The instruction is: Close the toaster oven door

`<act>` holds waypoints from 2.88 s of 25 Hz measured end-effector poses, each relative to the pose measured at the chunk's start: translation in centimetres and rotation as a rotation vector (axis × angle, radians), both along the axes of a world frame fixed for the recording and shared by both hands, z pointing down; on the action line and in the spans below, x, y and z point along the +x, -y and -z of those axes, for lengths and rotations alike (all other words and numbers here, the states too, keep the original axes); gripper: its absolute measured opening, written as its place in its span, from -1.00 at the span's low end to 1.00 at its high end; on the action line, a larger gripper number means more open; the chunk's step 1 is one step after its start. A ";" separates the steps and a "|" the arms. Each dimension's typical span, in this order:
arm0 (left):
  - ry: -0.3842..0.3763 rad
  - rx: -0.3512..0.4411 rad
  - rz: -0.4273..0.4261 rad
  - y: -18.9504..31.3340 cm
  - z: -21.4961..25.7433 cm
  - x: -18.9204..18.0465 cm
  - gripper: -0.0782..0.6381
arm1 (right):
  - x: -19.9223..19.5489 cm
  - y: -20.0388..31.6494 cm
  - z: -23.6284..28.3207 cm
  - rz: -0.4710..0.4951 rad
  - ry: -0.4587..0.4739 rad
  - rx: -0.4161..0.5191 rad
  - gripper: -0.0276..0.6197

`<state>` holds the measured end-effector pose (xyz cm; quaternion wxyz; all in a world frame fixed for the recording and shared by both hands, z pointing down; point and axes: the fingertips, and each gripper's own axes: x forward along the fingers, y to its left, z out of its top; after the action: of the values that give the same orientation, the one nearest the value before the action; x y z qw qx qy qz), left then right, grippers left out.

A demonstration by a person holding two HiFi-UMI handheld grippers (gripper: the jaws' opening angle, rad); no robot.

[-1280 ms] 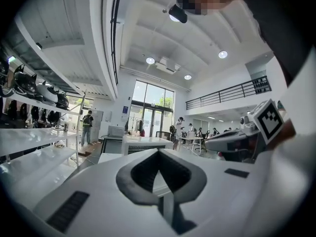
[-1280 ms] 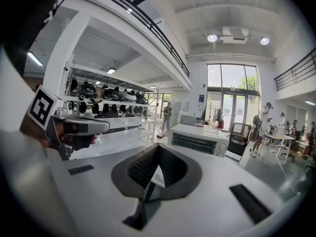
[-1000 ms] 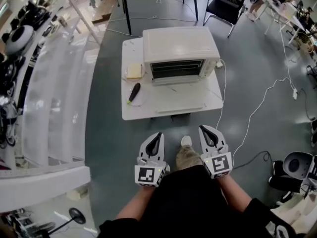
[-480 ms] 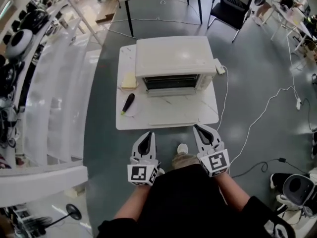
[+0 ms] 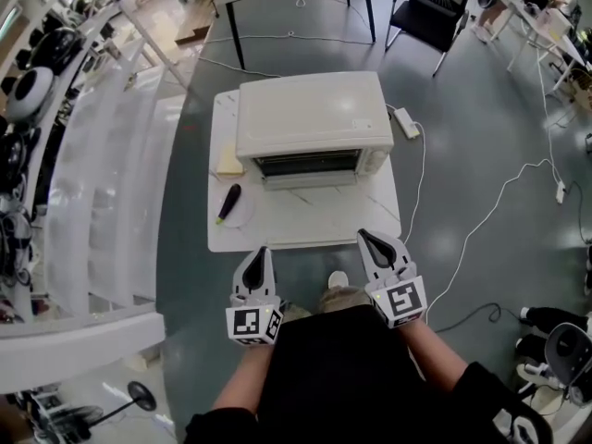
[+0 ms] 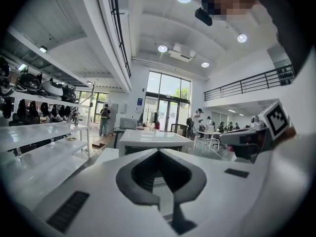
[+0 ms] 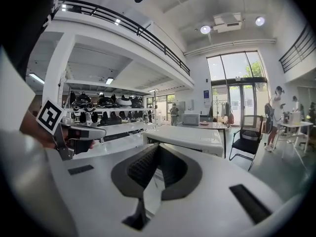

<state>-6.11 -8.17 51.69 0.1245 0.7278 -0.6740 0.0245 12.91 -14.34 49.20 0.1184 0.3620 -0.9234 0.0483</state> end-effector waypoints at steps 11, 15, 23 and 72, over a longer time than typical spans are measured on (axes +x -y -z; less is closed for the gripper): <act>-0.058 -0.170 -0.053 0.5 -8.4 -2.8 -0.73 | -1.0 1.6 -0.7 -0.046 -0.023 -0.038 -0.85; -0.074 -0.214 -0.058 0.6 -10.8 -4.6 -0.73 | -2.8 1.4 -0.6 -0.046 -0.013 -0.066 -0.85; -0.073 -0.249 -0.071 1.2 -14.4 -6.3 -0.73 | -5.3 2.6 -1.0 -0.025 -0.063 -0.080 -0.85; -0.195 -0.544 -0.081 2.9 -33.6 -5.7 -0.44 | -8.8 1.0 -6.2 0.010 -0.238 -0.144 -0.85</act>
<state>-11.79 -11.06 85.27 0.3783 0.6929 -0.5979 0.1390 4.16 -15.39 55.35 0.2530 0.3512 -0.8987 0.0707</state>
